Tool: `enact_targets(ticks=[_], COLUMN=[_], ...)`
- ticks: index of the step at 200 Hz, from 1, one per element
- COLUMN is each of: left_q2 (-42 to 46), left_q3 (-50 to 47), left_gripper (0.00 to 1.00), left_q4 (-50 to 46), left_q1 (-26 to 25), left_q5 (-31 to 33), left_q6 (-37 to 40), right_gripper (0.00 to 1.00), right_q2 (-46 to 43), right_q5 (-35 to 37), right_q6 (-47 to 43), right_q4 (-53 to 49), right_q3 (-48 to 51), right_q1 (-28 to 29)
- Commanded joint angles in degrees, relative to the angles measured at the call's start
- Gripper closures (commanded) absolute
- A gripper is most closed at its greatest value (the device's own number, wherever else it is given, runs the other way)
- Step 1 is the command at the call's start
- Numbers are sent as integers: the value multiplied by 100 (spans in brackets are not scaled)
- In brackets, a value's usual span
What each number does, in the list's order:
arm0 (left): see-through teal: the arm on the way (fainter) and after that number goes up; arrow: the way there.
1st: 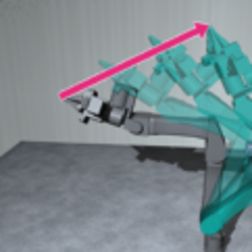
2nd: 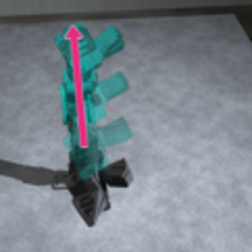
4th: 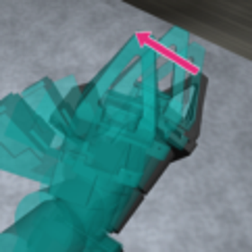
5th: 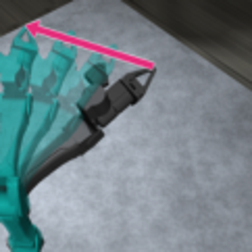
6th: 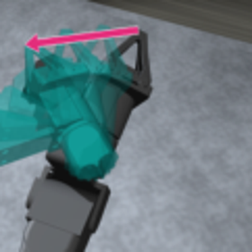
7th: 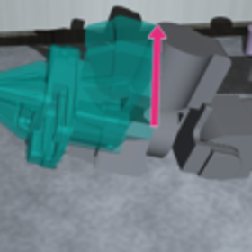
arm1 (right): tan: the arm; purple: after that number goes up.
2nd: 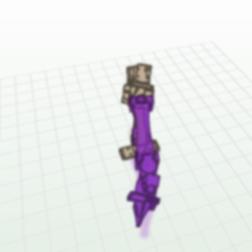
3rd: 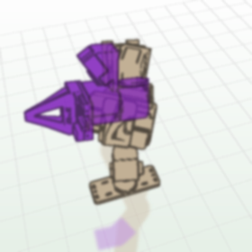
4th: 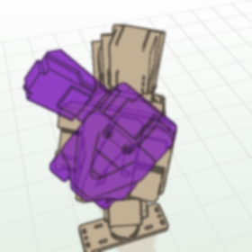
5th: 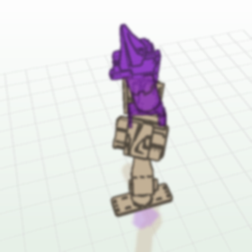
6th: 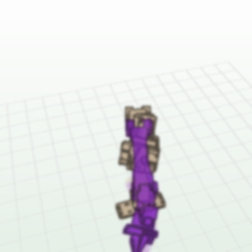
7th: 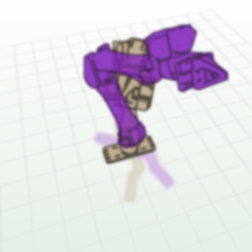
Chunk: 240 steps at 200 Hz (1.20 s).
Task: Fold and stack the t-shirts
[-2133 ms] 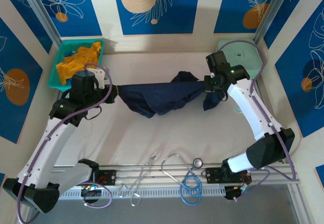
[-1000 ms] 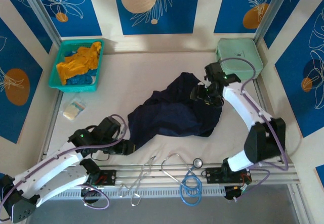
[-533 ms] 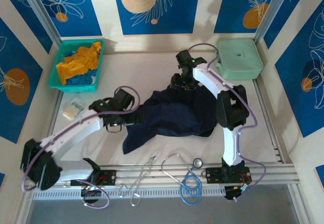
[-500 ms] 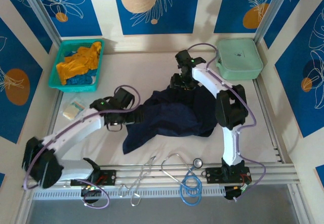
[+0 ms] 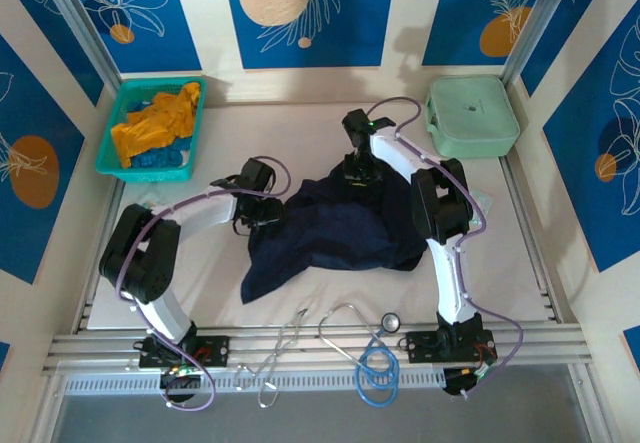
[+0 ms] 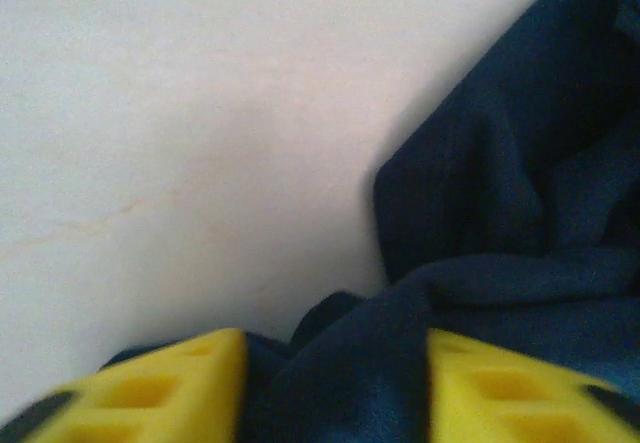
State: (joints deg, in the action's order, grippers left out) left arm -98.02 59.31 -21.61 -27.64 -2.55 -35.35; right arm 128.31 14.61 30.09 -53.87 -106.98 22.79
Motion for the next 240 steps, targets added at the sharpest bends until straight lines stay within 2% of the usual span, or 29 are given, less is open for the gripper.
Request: enact_targets(ticks=[1, 3, 33, 68, 101, 121, 151, 193, 240], left_q2=[-13, 3, 558, 1565, 2282, 2469, 2476, 2487, 2481], left_q3=[29, 22, -166, -438, -755, -824, -901, -1427, -1609], left_gripper=[97, 100, 100, 100, 100, 100, 100, 100, 100], left_q4=[447, 460, 427, -66, -438, -524, -511, -356, -295], left_q1=[30, 28, 30, 22, 25, 33, 22, 4, -4], left_q5=[-70, -53, 387, 1178, 2036, 2415, 2575, 2605, 2459], left_q6=[92, 86, 82, 302, 472, 571, 679, 516, 503], right_gripper=[100, 100, 100, 100, 100, 100, 100, 100, 100], right_q2=[-376, -403, -758, -1016, -876, -623, -102, 403, 208], right_q5=[-97, -105, -535, -1011, -943, -1183, -1439, -1726, -2107], right_q6=[28, 27, 10, 271, 658, 910, 1119, 1149, 974], right_q4=[-161, -160, -160, -108, -181, -256, -544, -650, -584], right_q3=[-254, -269, -667, -1229, -1890, -2374, -3188, -3635, -3599], right_q1=[-108, -121, -465, -979, -1411, -1657, -1831, -1884, -1766])
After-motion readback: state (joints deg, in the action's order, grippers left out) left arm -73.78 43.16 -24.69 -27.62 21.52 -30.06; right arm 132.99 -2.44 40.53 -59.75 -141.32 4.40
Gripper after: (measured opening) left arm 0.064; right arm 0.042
